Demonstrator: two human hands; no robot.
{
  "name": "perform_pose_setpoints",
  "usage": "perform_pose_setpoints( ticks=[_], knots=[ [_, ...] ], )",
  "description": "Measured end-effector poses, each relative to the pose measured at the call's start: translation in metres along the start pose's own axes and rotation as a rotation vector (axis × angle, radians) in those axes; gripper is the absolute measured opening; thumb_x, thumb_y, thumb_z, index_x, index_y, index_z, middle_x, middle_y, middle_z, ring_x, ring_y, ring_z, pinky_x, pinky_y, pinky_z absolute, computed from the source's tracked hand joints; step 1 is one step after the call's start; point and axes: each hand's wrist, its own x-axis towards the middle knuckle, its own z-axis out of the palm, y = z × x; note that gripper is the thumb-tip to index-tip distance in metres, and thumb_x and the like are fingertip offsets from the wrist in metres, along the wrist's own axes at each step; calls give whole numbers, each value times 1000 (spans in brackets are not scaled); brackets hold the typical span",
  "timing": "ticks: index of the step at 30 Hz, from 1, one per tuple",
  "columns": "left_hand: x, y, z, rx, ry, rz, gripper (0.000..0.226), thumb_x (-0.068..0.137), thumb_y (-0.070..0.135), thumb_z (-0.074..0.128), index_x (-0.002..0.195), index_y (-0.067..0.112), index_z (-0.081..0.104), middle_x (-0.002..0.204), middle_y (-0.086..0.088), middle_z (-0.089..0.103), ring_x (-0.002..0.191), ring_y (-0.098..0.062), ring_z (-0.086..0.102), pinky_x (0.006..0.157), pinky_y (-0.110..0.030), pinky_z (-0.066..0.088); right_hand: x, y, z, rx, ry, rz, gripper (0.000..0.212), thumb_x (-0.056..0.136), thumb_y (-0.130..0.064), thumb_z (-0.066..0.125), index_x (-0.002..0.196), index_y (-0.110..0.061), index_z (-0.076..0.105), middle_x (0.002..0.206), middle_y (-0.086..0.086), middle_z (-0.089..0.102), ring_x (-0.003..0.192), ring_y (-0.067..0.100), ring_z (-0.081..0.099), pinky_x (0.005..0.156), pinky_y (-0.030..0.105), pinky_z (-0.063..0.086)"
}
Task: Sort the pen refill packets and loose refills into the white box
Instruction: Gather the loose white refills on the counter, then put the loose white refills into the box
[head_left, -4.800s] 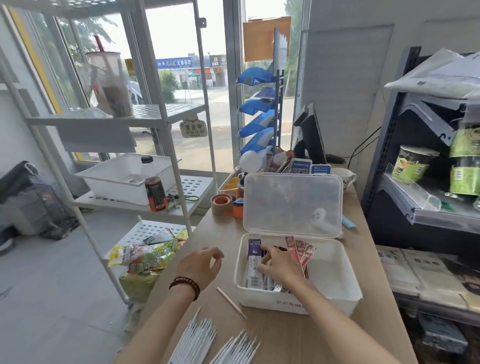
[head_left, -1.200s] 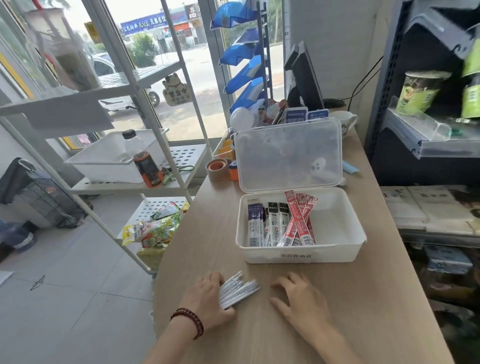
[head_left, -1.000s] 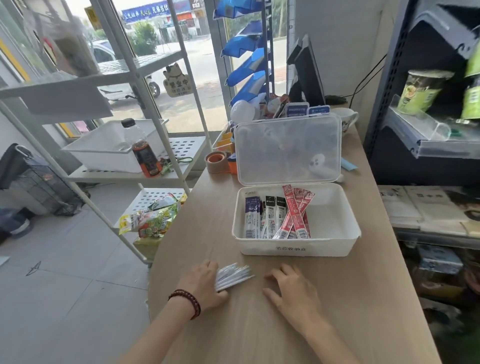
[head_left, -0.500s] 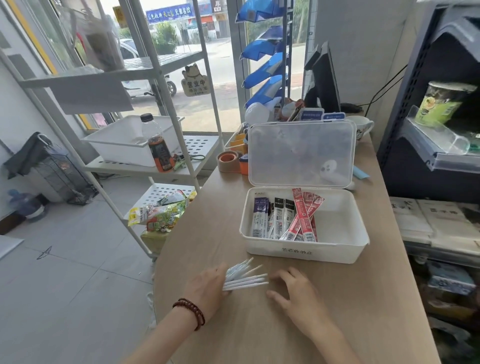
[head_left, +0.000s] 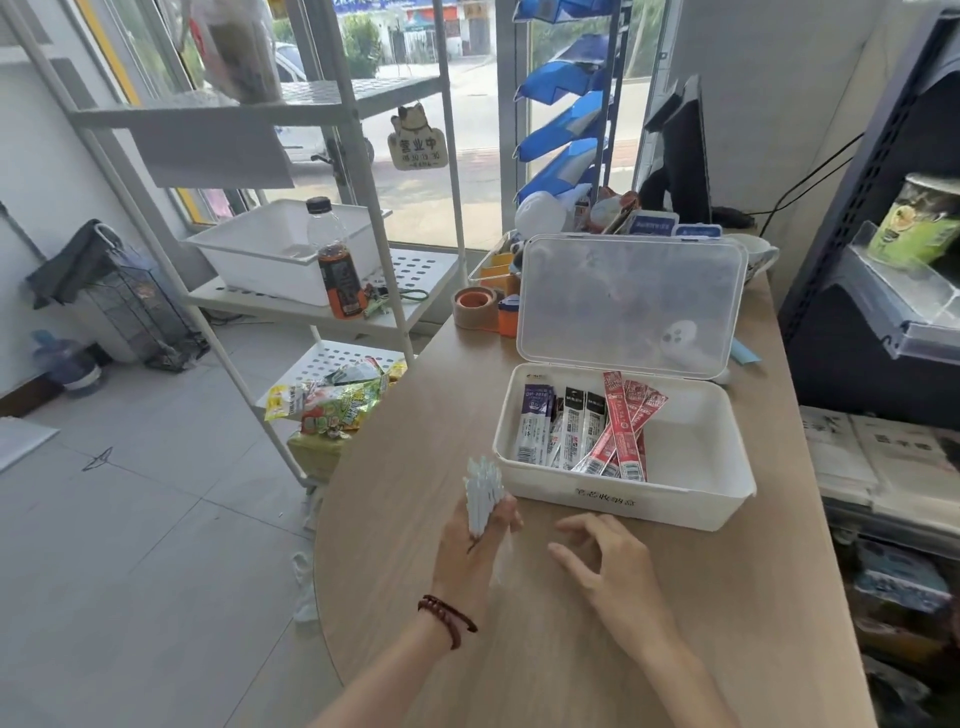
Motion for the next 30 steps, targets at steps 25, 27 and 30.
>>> perform_pose_setpoints(
  ticks=[25, 27, 30],
  knots=[
    [49, 50, 43, -183, -416, -292, 33, 66, 38, 73, 86, 13, 68, 84, -10, 69, 82, -25, 67, 84, -44, 55, 28, -27, -60, 525, 103, 116, 11, 82, -26, 75, 88, -18, 74, 80, -5, 75, 79, 8, 71, 71, 18, 55],
    [61, 56, 51, -84, -445, -260, 31, 71, 40, 71, 88, 15, 66, 84, -7, 68, 82, -22, 65, 83, -41, 54, 36, -27, -72, 497, 112, 134, 13, 80, -26, 77, 90, -18, 73, 80, -3, 76, 77, 9, 72, 65, 21, 56],
    [83, 60, 66, 52, -479, -176, 22, 83, 36, 66, 95, 18, 67, 89, -5, 70, 89, -22, 67, 85, -37, 55, 51, -25, -87, 419, 154, 152, 14, 79, -26, 79, 89, -21, 71, 75, -3, 75, 70, 7, 71, 59, 17, 53]
  ],
)
